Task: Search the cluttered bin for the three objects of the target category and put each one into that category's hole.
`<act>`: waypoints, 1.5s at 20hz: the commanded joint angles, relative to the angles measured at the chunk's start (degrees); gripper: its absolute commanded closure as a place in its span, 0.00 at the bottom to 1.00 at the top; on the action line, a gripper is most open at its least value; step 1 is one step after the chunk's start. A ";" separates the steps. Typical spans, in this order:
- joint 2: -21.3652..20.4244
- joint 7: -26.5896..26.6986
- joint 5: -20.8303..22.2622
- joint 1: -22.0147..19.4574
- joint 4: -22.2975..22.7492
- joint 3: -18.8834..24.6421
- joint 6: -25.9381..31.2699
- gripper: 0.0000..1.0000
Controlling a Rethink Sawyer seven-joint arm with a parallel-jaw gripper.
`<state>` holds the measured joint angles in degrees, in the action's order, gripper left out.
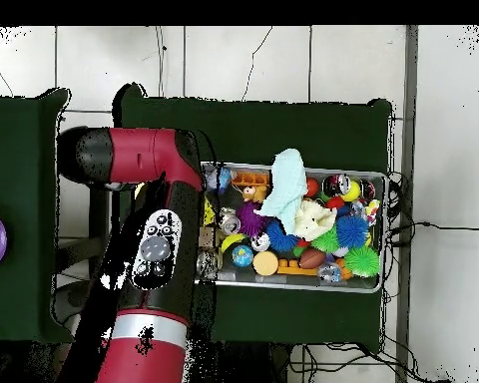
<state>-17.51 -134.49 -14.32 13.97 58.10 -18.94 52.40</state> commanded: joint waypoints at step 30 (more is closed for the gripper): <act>-5.23 -13.43 -2.69 0.06 14.99 2.17 -3.31 1.00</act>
<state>-19.64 -134.49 -15.25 13.77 60.66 -18.94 52.21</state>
